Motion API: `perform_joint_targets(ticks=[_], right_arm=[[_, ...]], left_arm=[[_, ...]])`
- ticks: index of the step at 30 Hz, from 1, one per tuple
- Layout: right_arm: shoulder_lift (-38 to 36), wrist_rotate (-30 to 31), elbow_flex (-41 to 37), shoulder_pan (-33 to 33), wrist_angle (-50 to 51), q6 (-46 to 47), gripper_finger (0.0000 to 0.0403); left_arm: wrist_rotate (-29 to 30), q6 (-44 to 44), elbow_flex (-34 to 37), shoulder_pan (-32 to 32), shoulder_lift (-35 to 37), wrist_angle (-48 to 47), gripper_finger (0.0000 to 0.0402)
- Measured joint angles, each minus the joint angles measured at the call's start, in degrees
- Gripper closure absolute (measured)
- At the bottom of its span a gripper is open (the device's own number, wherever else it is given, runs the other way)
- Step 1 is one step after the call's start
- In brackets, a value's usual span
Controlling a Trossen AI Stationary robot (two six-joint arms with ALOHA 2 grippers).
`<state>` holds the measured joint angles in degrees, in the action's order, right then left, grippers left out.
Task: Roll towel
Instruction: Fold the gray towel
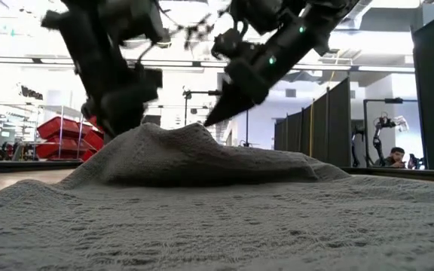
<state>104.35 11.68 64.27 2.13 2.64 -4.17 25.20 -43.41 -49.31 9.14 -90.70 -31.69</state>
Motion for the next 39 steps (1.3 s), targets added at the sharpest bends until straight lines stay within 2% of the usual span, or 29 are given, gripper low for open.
perform_joint_targets(ticks=[4, 10, 16, 22, 30, 39], right_arm=[[0.8, -2.1, 0.0, -1.2, 1.6, 3.0, 0.0262], [8.9, -4.5, 5.0, -2.8, 2.0, 4.2, 0.0262], [13.4, -4.7, 14.5, -2.9, 11.2, 1.4, 0.0262], [15.8, -7.5, 17.7, -2.0, 19.0, 2.7, 0.0262], [15.9, -7.7, 20.6, 0.3, 30.8, 4.6, 0.0262], [13.0, -4.3, 21.1, 5.6, 39.6, 11.1, 0.0262]], left_arm=[[-0.7, 5.3, 3.1, -4.6, -0.4, 3.6, 0.0244], [-6.1, 9.7, 6.7, -10.1, -0.3, 7.5, 0.0244], [-6.2, 9.8, 7.4, -11.6, -0.2, 7.5, 0.0244], [-6.9, 12.0, 6.8, -12.3, -0.3, 7.3, 0.0244], [-7.2, 11.8, 5.8, -15.8, -0.3, 3.9, 0.0244], [-7.0, 10.6, 5.7, -18.3, -0.3, 2.8, 0.0244]])
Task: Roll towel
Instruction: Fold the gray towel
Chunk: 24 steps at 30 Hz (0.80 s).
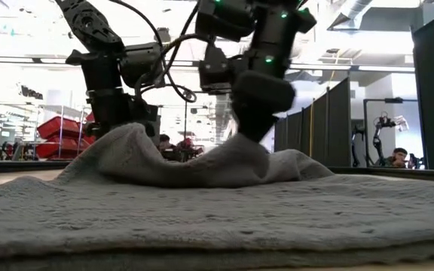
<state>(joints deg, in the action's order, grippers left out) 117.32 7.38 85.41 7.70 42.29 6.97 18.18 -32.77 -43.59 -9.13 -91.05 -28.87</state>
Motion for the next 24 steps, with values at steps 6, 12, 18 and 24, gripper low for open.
perform_joint_targets(ticks=[6, 12, 18, 24], right_arm=[[0.0, 0.2, -1.7, 4.5, 7.8, 8.4, 0.0262], [0.0, 3.5, -2.8, 7.6, 10.1, 14.6, 0.0262], [-3.5, 12.4, -2.6, 9.2, 3.3, 10.3, 0.0262], [-4.6, 7.9, -2.7, 3.8, -8.7, 0.5, 0.0262]], left_arm=[[0.1, 0.9, 0.0, 0.0, 0.0, -0.1, 0.0244], [0.1, 2.0, 0.0, 0.0, 0.0, 0.0, 0.0244], [0.1, 2.1, 0.0, 0.0, 0.0, 0.1, 0.0244], [0.2, 3.1, -0.3, 0.0, -0.1, -0.2, 0.0244]])
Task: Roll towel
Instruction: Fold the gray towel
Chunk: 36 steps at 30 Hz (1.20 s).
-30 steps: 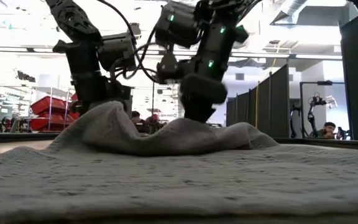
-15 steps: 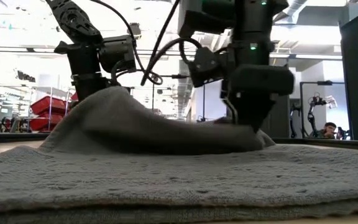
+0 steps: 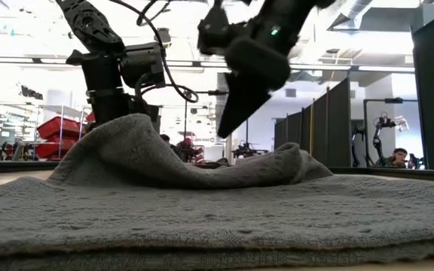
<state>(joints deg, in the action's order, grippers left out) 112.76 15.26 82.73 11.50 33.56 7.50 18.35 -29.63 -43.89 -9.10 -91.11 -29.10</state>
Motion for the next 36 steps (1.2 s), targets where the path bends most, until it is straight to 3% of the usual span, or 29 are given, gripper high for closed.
perform_joint_targets(ticks=[3, 12, 24, 27, 33, 36], right_arm=[[1.2, -8.1, -0.7, -3.3, -3.4, -3.9, 0.0262], [4.1, -24.1, -0.8, -9.2, -5.9, -22.7, 0.0262], [8.4, -27.5, -0.7, -11.3, -7.2, -27.5, 0.0266], [8.4, -27.5, -0.7, -11.0, -7.5, -27.9, 0.0292], [8.4, -27.5, 0.3, -10.8, -7.5, -28.8, 0.0386], [8.4, -27.2, 1.3, -10.8, -7.2, -28.8, 0.0386]], left_arm=[[0.0, 0.5, -0.4, 0.2, -0.1, -0.2, 0.0244], [0.1, 0.1, -0.4, 0.5, -0.1, -0.4, 0.0244], [0.0, 0.0, -0.4, 0.5, 0.0, 0.0, 0.0244], [0.0, 0.0, -0.4, 0.5, 0.0, 0.1, 0.0244], [1.2, 0.0, -0.4, 0.5, 0.0, 0.2, 0.0244], [1.6, 0.0, -0.4, 0.5, 0.0, 0.2, 0.0244]])
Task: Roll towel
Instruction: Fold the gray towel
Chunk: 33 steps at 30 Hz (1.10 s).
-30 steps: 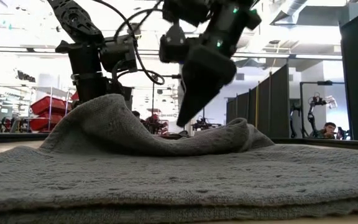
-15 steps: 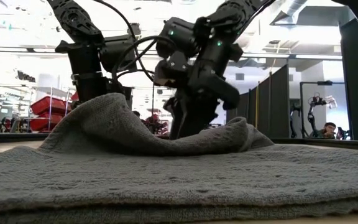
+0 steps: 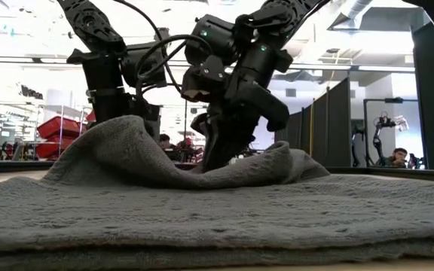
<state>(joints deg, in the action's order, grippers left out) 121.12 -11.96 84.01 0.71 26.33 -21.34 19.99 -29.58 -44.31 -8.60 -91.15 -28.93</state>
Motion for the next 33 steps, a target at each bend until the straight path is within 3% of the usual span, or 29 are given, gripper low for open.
perform_joint_targets(ticks=[11, 17, 27, 33], right_arm=[[-0.1, 10.5, 8.6, 0.5, 5.6, -7.3, 0.0386], [-0.1, 16.6, 11.4, -0.2, 5.1, -13.5, 0.0385], [-0.1, 19.6, 12.1, -6.0, -6.4, -21.7, 0.0385], [0.0, 16.9, 12.1, -10.3, -17.4, -23.7, 0.0385]], left_arm=[[0.2, 0.0, -0.8, 0.0, 0.3, -1.5, 0.0244], [0.4, 1.5, -4.8, 0.0, 6.2, -8.0, 0.0244], [0.5, -0.7, -6.7, 5.7, 25.4, -17.6, 0.0244], [1.3, -1.3, -6.7, 13.4, 28.2, -13.5, 0.0244]])
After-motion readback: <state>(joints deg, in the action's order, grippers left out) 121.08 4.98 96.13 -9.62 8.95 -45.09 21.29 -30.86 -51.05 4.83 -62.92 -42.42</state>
